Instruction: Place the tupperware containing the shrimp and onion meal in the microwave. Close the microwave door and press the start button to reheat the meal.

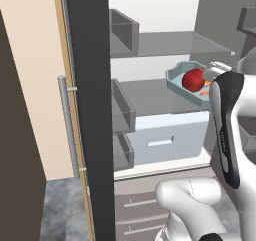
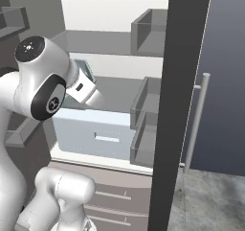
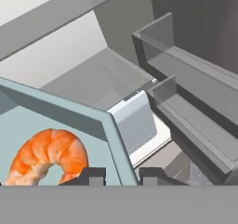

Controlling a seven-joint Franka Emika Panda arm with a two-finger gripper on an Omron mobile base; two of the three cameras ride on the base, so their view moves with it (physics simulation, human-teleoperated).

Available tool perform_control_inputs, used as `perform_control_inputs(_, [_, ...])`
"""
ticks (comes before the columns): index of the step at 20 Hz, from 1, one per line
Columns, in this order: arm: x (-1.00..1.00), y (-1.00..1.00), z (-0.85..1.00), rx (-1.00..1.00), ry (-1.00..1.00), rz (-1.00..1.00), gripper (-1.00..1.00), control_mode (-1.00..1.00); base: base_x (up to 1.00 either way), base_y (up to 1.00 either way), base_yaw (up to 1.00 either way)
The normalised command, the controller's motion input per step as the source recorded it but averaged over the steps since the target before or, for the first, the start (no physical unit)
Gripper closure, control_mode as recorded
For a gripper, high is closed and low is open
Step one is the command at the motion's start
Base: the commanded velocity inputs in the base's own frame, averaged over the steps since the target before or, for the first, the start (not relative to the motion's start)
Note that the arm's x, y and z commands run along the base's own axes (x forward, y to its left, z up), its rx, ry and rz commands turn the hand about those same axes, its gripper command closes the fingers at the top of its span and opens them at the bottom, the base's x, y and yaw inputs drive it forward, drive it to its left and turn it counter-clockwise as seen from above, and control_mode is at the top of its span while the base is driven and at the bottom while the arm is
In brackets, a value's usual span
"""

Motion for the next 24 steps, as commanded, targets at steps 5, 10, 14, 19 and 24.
perform_control_inputs(5, [0.00,0.00,0.00,0.00,0.00,0.00,1.00,1.00,-0.49,0.00,0.00])
perform_control_inputs(10, [0.00,0.00,0.00,0.00,0.00,0.00,1.00,1.00,-0.83,0.00,0.00])
perform_control_inputs(14, [0.00,0.00,0.00,0.00,0.00,0.00,1.00,1.00,-0.80,0.00,0.00])
perform_control_inputs(19, [0.00,0.00,0.00,0.00,0.00,0.00,1.00,1.00,-0.56,0.00,-0.11])
perform_control_inputs(24, [0.00,0.00,0.00,0.00,0.00,0.00,1.00,1.00,-0.42,0.00,-0.32])
